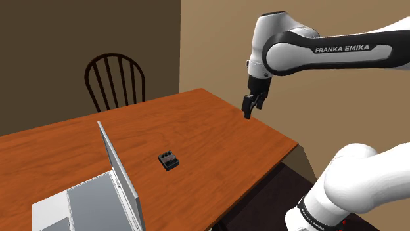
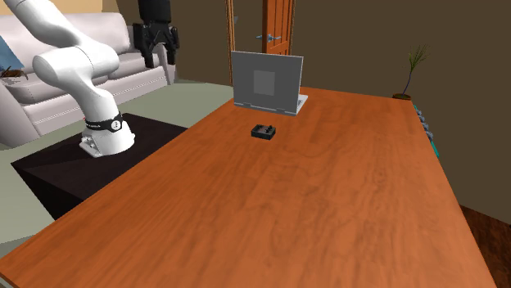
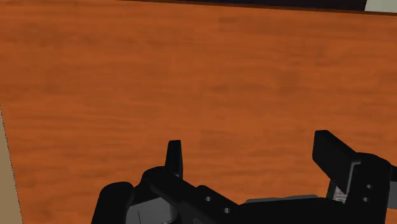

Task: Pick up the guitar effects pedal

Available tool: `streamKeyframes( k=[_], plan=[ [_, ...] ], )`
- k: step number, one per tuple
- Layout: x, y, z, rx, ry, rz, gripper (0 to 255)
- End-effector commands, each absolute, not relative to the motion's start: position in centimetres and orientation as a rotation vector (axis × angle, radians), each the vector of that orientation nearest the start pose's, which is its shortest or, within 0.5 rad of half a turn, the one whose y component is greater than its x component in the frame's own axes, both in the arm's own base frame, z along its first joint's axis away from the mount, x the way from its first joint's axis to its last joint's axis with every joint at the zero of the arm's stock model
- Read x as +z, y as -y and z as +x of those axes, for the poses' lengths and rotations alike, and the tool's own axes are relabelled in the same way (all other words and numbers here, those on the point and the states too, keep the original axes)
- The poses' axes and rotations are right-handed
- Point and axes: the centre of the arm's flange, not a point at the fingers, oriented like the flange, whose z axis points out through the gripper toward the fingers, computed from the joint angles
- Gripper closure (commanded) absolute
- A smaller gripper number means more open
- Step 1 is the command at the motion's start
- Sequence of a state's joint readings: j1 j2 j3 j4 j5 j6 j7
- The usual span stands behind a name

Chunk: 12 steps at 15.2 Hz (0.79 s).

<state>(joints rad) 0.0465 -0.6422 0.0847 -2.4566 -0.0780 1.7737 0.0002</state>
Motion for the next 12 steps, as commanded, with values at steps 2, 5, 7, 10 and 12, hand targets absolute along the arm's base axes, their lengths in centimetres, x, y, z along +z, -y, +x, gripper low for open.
streamKeyframes(
  k=[2,5,7,10,12],
  plan=[
    [48.9,-6.5,36.7,0.008,0.259,-3.260,0],
    [46.5,-8.6,38.4,-0.036,0.304,-3.257,0],
    [44.9,-10.1,39.5,-0.066,0.334,-3.254,0],
    [42.5,-12.4,41.2,-0.110,0.379,-3.248,0],
    [40.9,-14.0,42.4,-0.140,0.410,-3.243,0]
  ],
)
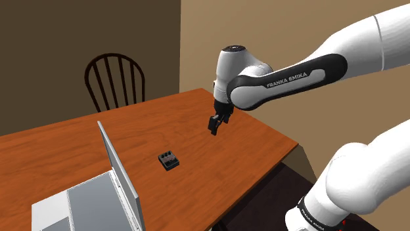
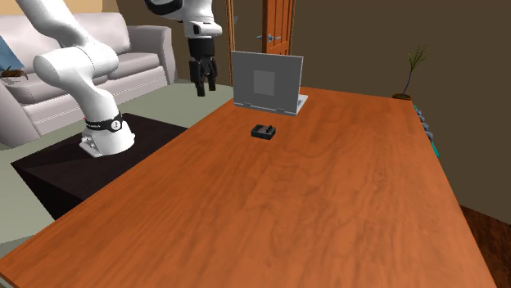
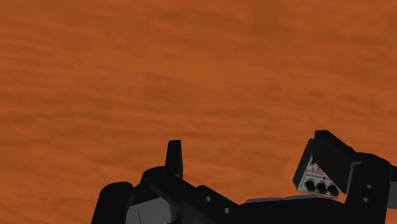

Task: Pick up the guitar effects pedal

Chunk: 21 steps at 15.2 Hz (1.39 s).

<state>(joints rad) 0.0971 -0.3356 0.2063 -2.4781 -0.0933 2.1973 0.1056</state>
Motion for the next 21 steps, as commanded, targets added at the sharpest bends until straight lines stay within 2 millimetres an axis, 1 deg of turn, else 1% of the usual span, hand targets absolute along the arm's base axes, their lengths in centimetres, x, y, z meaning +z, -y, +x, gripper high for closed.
streamKeyframes(
  k=[1,10,20,21],
  plan=[
    [40.1,-14.8,42.9,-0.155,0.425,-3.241,0],
    [33.4,-22.1,48.0,-0.287,0.559,-3.212,0],
    [26.4,-30.8,53.4,-0.434,0.705,-3.166,0],
    [26.3,-31.0,53.5,-0.437,0.708,-3.165,0]
  ],
)
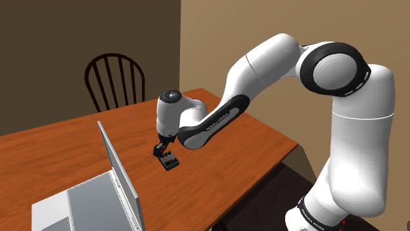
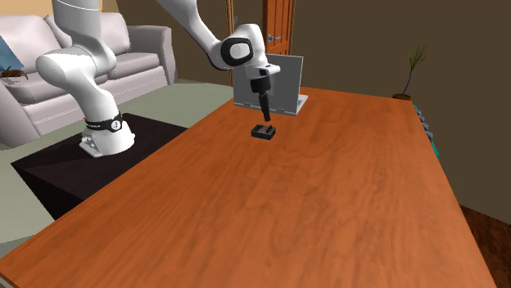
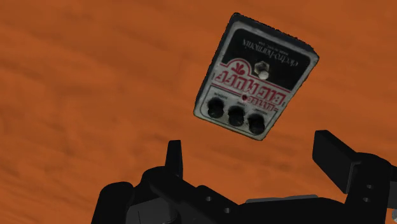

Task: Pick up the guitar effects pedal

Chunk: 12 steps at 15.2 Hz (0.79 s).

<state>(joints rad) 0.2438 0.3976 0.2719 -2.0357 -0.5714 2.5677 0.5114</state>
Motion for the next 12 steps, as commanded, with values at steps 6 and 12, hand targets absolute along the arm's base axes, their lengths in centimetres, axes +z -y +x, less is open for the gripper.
streamKeyframes(
  k=[6,12],
  plan=[
    [23.1,-31.0,53.5,-0.437,0.708,-3.165,0],
    [22.3,-30.9,53.4,-0.437,0.708,-3.165,255]
  ],
)
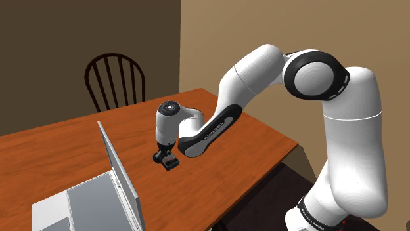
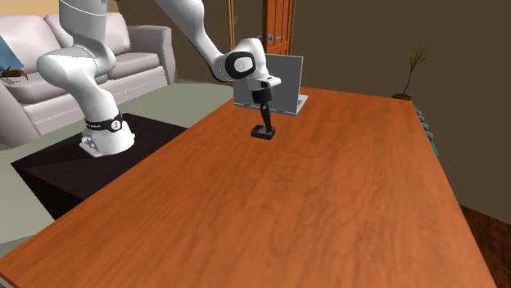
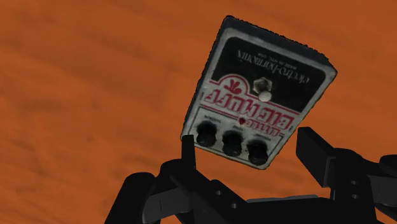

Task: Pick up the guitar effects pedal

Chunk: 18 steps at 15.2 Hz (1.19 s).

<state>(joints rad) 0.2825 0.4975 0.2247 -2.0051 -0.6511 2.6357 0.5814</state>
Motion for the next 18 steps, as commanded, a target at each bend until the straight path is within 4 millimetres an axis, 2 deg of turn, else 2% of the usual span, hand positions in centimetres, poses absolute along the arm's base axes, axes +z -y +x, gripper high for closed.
streamKeyframes(
  k=[1,7,18],
  plan=[
    [22.3,-30.9,53.4,-0.437,0.708,-3.165,255],
    [22.3,-31.0,53.5,-0.437,0.708,-3.165,255],
    [28.1,-31.0,53.5,-0.437,0.708,-3.165,255]
  ],
)
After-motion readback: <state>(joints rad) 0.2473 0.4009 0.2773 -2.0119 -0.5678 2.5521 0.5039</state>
